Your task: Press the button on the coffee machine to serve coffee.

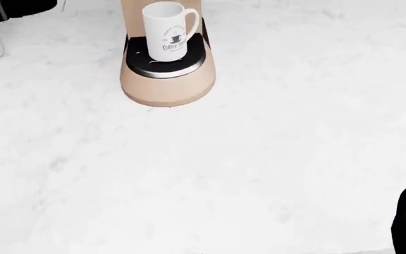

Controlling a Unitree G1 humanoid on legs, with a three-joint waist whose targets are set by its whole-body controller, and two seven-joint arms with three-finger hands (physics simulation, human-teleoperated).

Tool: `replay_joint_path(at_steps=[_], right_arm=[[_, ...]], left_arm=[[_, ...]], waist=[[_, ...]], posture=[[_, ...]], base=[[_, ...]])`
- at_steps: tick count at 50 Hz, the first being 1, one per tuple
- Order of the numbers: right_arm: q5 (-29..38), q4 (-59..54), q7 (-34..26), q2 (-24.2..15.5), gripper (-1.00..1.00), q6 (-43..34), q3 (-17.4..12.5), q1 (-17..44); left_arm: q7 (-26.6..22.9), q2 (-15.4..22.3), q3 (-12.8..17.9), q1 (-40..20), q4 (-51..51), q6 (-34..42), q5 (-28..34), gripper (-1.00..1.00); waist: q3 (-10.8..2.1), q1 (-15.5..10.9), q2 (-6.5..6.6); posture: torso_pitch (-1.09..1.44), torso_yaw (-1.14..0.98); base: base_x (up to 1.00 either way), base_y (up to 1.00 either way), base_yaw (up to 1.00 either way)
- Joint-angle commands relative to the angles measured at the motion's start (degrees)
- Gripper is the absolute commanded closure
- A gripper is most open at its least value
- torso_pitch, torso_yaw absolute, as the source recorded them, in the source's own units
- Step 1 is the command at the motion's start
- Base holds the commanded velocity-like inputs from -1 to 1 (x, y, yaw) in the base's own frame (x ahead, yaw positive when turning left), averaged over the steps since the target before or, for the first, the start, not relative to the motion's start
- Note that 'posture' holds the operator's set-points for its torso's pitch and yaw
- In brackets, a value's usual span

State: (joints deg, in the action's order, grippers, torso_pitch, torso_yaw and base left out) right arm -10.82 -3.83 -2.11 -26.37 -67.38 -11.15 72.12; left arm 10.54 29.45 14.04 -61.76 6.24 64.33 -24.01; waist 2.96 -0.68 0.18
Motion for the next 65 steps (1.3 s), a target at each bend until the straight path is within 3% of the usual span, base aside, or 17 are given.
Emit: replay_joint_path(at_steps=[1,8,13,19,22,26,35,38,40,41,49,52,53,54,56,63,65], right_arm=[[-0.3,1.9,0.0,0.0,-1.0,1.7,0.3,2.2],[0.4,2.1,0.3,-0.5,-1.0,0.9,0.7,2.0],[0.8,2.0,0.3,-0.8,-1.0,0.6,0.2,2.2],[1.2,0.1,-0.2,-1.0,-1.0,2.0,0.8,3.3],[1.4,-0.3,-0.5,-0.7,-1.0,2.3,0.9,3.3],[1.5,-1.3,-0.6,-0.6,-1.0,2.9,0.7,3.8],[1.7,-0.6,-0.2,-0.3,-1.0,2.2,0.5,3.6],[1.5,-0.1,0.1,-0.2,-1.0,2.3,0.3,3.3],[1.1,0.4,0.2,0.0,-1.0,2.6,0.1,3.1],[0.9,0.5,0.1,0.0,-1.0,2.6,0.2,3.1],[1.2,-0.9,0.5,0.2,-1.0,2.7,0.9,3.6],[1.0,-0.2,0.7,0.4,-1.0,2.9,0.5,3.1],[0.8,0.2,0.7,0.5,-1.0,2.8,0.3,2.9],[0.7,0.2,0.5,0.4,-1.0,2.8,0.6,2.8],[0.8,0.0,0.5,0.4,-1.0,3.1,0.7,2.9],[1.1,-1.6,0.8,0.2,-1.0,3.4,1.0,3.9],[1.2,-2.0,0.8,0.2,-1.0,3.6,0.9,4.2]], left_arm=[[0.2,1.4,1.4,-1.8,-1.4,-1.8,0.2,-1.0],[0.0,1.1,1.1,-1.6,-1.0,-2.6,0.3,-1.0],[-0.3,1.1,0.8,-2.1,-0.4,-2.9,0.5,-1.0],[-1.1,0.8,0.1,-3.3,1.9,-4.9,1.3,-1.0],[-1.3,0.9,0.0,-4.2,2.3,-4.8,1.6,-1.0],[-1.7,1.0,-0.7,-6.7,3.9,-5.2,2.4,-1.0],[-1.7,0.8,0.0,-6.2,3.1,-4.9,2.5,-1.0],[-1.7,0.7,0.0,-6.0,2.9,-4.9,2.5,-1.0],[-1.6,0.8,0.1,-5.8,2.6,-4.7,2.4,-1.0],[-1.6,0.8,0.2,-5.7,2.4,-4.6,2.3,-1.0],[-1.3,1.1,0.5,-5.5,2.1,-4.4,1.9,-1.0],[-1.2,1.1,0.4,-5.1,1.7,-4.3,1.7,-1.0],[-1.2,1.1,0.5,-5.0,1.5,-4.2,1.7,-1.0],[-1.2,1.2,0.5,-5.0,1.4,-4.1,1.6,-1.0],[-1.1,1.1,0.4,-4.9,1.4,-4.1,1.7,-1.0],[-1.3,1.2,0.2,-5.5,2.6,-4.8,1.9,-1.0],[-1.4,1.2,0.1,-5.5,2.8,-5.1,2.0,-1.0]], waist=[[-1.98,-1.0,-1.01],[-0.46,0.9,3.62],[-0.68,0.9,-0.09],[-2.64,0.5,0.11],[-1.31,0.6,-0.02],[-1.2,0.7,-3.22],[-0.53,0.8,-1.1],[-0.82,1.5,1.95],[-0.46,1.8,1.34],[-2.9,1.7,1.72],[1.33,0.0,-0.49],[-0.48,-0.7,-2.65],[0.1,-0.6,-1.71],[-2.56,-0.2,-1.68],[-0.08,0.4,-1.8],[-1.16,1.4,1.52],[-0.81,1.3,0.57]], posture=[[0.0,0.0],[0.0,0.0],[0.0,0.0],[0.0,0.0],[0.0,0.0],[0.0,0.0],[0.0,0.0],[0.0,0.0],[0.0,0.0],[0.0,0.0],[0.0,0.0],[0.0,0.0],[0.0,0.0],[0.0,0.0],[0.0,0.0],[0.0,0.0],[0.0,0.0]], base=[[-0.12,0.0,1.0],[-0.03,0.0,0.19],[0.0,0.0,0.0],[0.02,0.0,0.0],[0.22,0.0,0.0],[0.29,0.0,0.0],[0.24,0.0,0.0],[0.0,0.0,0.0],[0.0,0.0,0.0],[0.27,0.0,0.0],[0.38,0.0,0.0],[0.0,0.0,0.0],[0.0,0.0,0.0],[0.38,0.0,0.0],[0.52,0.0,0.0],[0.02,0.0,0.0],[0.0,0.0,0.0]])
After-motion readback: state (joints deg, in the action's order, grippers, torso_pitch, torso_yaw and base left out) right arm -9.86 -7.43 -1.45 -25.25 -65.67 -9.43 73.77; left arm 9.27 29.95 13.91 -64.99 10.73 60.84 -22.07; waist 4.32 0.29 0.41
